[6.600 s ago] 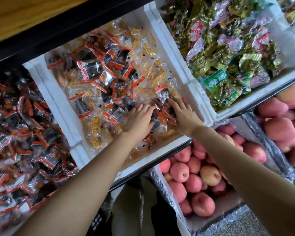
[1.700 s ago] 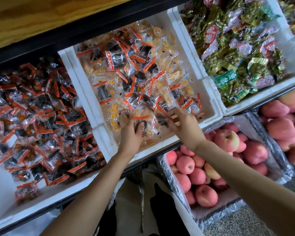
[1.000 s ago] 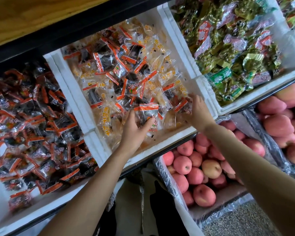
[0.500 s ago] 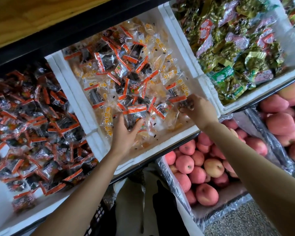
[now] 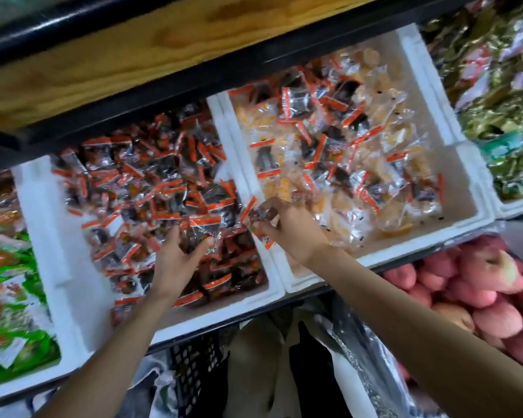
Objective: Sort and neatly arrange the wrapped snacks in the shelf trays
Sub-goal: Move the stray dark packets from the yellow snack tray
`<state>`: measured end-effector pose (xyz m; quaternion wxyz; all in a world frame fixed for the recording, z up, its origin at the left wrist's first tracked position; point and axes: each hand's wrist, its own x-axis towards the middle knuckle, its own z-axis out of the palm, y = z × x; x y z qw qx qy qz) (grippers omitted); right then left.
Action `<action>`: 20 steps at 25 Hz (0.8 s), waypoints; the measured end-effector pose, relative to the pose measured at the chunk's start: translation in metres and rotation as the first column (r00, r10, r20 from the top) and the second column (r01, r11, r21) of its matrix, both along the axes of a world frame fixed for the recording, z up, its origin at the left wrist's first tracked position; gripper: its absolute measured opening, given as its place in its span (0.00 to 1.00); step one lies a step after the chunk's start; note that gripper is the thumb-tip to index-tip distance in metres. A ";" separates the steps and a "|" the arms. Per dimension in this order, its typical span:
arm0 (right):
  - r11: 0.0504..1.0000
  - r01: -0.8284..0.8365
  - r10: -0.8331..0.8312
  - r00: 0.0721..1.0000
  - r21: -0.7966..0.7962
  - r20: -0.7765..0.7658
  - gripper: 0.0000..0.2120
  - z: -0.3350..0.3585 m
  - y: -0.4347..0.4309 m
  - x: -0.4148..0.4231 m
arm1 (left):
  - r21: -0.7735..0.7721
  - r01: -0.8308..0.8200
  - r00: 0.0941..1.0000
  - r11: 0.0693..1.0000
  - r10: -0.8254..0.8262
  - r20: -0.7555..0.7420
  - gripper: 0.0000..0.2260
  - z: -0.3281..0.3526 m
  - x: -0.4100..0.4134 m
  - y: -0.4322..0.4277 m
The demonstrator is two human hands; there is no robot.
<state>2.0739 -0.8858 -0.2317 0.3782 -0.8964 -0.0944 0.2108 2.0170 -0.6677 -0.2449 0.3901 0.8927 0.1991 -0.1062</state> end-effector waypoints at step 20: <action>0.929 -0.229 0.332 0.862 -0.291 0.383 0.12 -0.035 0.044 -0.009 | 0.543 0.361 0.886 0.758 -0.460 0.053 0.16 -0.003 0.043 0.031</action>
